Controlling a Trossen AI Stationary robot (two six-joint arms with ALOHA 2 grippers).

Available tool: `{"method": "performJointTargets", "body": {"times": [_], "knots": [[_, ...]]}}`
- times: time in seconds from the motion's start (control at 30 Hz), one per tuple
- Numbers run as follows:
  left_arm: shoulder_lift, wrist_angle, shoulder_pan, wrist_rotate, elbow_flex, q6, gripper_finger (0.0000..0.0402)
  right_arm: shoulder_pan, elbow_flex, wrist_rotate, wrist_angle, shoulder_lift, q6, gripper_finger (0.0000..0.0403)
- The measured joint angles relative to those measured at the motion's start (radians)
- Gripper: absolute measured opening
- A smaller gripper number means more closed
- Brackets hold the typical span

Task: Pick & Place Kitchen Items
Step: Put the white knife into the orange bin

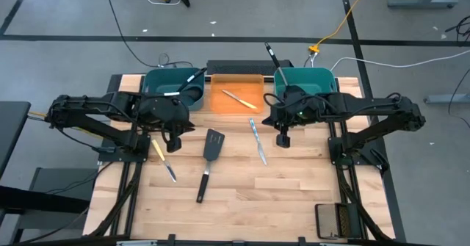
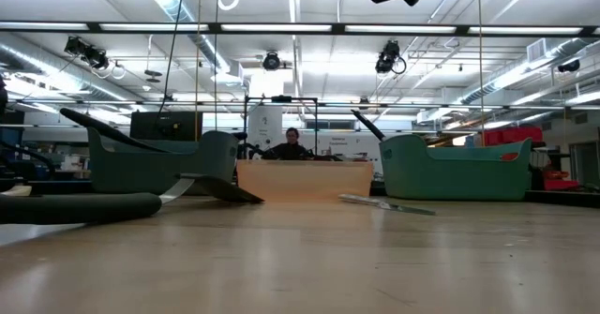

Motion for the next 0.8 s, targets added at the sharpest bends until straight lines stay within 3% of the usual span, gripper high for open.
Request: {"method": "performJointTargets", "body": {"times": [0.8], "knots": [[0.0, 0.0, 0.0, 0.05, 0.0, 0.035, 0.0008, 0.0, 0.0, 0.0, 0.03, 0.0, 0.006, 0.0009]]}}
